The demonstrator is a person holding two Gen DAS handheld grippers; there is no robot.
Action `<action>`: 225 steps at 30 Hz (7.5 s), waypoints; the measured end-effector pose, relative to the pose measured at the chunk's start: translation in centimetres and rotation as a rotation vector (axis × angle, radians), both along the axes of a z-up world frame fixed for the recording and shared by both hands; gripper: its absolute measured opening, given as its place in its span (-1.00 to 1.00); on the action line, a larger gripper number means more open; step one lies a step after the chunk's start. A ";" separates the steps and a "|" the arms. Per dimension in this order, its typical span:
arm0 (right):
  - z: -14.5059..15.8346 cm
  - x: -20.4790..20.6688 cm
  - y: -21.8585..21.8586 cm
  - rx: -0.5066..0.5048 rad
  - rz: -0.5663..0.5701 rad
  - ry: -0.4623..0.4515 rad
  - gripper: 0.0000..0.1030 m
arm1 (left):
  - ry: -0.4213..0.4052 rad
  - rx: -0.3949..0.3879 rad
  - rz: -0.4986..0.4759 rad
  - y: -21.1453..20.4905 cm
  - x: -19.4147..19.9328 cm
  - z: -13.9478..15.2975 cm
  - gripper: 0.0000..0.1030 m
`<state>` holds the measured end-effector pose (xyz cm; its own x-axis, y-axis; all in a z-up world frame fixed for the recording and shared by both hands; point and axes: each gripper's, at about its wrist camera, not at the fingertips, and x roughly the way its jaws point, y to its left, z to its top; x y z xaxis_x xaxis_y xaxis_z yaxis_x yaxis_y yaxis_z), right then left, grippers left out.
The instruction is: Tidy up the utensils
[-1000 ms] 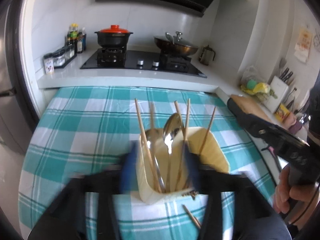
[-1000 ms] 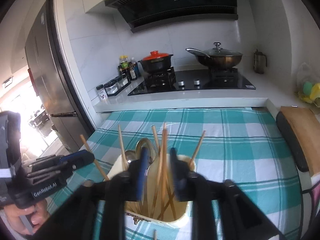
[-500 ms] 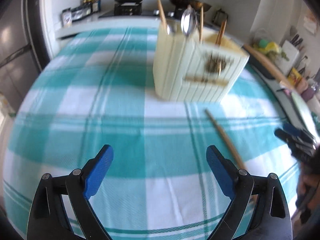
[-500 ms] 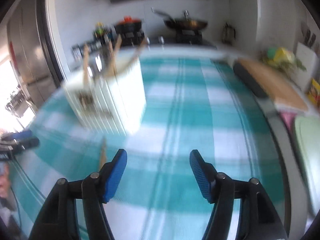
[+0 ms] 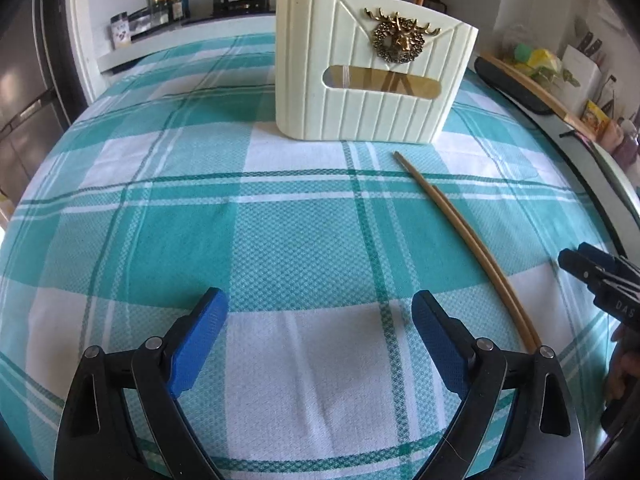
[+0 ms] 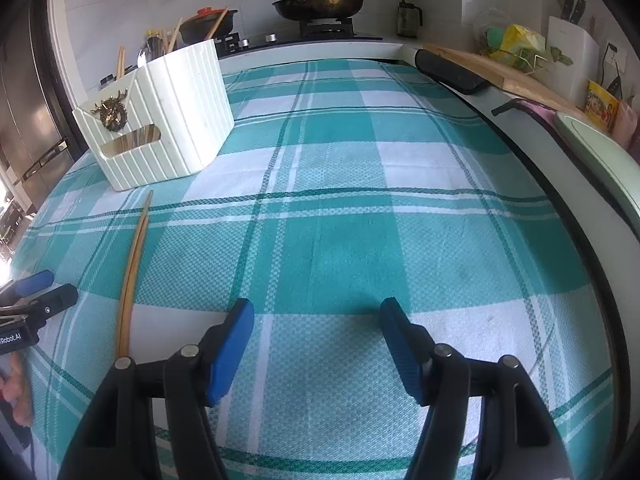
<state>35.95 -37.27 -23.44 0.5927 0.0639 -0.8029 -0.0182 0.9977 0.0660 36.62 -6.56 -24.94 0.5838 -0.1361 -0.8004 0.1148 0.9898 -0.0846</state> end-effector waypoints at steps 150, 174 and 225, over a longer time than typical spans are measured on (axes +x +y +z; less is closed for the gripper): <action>18.0 -3.5 8.4 0.174 0.385 -0.284 -0.88 | -0.287 -0.263 -0.161 11.6 -5.7 17.7 -0.93; 29.4 5.3 6.4 0.090 0.294 -0.526 -0.88 | -0.564 -0.266 -0.112 10.1 3.3 31.8 -0.93; 19.9 -5.4 10.2 0.021 0.165 -0.439 1.00 | -0.463 0.031 0.062 2.9 -7.5 18.6 1.00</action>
